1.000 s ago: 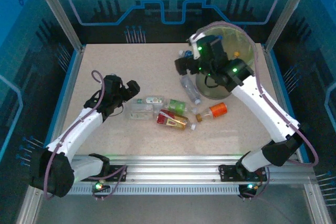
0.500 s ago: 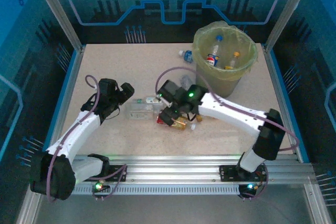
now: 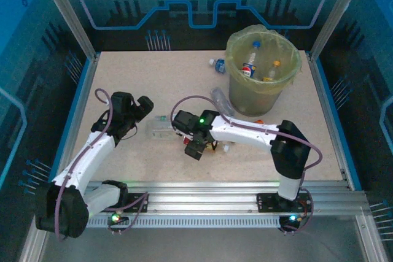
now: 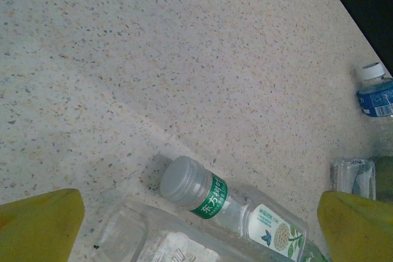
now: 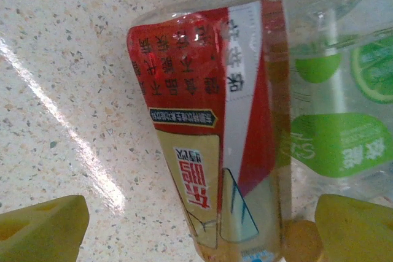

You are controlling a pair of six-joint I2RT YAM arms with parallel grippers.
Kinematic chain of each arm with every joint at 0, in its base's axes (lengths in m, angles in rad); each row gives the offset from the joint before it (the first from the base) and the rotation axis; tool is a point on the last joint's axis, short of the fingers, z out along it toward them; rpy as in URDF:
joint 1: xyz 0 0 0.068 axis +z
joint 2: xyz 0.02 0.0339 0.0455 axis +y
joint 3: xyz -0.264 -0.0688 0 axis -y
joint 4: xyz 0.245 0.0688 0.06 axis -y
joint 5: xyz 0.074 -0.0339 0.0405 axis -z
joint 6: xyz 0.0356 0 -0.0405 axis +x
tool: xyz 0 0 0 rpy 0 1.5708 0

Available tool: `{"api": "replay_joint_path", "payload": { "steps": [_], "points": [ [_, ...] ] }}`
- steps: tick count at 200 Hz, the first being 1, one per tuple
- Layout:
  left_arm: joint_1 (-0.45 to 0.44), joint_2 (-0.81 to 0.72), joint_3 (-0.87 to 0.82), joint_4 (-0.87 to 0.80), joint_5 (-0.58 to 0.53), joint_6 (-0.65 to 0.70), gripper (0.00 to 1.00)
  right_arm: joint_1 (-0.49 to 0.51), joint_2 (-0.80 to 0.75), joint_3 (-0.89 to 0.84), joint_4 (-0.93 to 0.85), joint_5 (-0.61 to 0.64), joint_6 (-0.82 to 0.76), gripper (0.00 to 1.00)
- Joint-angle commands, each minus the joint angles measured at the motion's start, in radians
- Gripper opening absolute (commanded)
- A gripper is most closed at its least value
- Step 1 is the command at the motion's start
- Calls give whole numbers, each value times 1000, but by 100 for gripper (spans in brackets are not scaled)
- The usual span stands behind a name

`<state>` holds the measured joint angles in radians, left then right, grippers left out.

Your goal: Put the plastic bottles in the bin

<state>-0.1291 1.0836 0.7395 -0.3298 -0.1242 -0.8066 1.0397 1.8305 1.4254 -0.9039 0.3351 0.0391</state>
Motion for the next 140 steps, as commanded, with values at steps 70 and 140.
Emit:
{"api": "replay_joint_path", "payload": {
  "steps": [70,140],
  "points": [
    [23,-13,4,-17,-3,21,99,-17,106,-3,11,-66,-17,90],
    [28,-11,4,-15,0,17,99,-18,131,-43,37,-103,1,90]
  ]
}}
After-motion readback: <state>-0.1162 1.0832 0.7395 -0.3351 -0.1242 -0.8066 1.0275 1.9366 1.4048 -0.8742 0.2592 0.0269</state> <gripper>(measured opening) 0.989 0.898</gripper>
